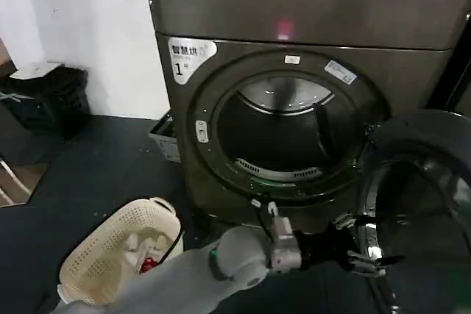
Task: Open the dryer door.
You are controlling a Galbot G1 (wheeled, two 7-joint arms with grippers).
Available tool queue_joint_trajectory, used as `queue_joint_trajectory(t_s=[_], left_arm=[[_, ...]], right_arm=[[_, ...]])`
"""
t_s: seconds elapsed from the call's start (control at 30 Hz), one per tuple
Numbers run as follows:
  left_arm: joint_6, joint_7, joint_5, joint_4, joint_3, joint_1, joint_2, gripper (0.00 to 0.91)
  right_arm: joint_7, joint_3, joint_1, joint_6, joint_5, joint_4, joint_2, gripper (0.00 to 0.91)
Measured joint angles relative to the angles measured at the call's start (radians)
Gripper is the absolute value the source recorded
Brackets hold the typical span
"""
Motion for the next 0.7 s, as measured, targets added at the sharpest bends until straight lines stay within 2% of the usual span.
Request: queue_joint_trajectory(t_s=[0.17,0.33,0.6,0.7], left_arm=[[-0.002,-0.021,0.005,0.054,0.037,-0.033,-0.053,0.907],[-0.038,-0.050,0.039,0.102,0.058,-0.061,-0.104,0.907],[-0.038,-0.075,0.045,0.168,0.081,-0.091,-0.173,0.907],[-0.070,-0.114,0.056,0.193,0.094,-0.098,-0.196,0.907]], right_arm=[[0.016,0.062,-0.010,-0.004,0.000,-0.029,-0.018,0.907],[0.014,0.116,-0.022,-0.006,-0.004,-0.044,-0.026,0.907],[0.019,0.151,-0.027,-0.002,-0.005,-0.053,-0.034,0.907],[0.018,0.158,-0.029,0.001,-0.005,-0.055,-0.038,0.907]])
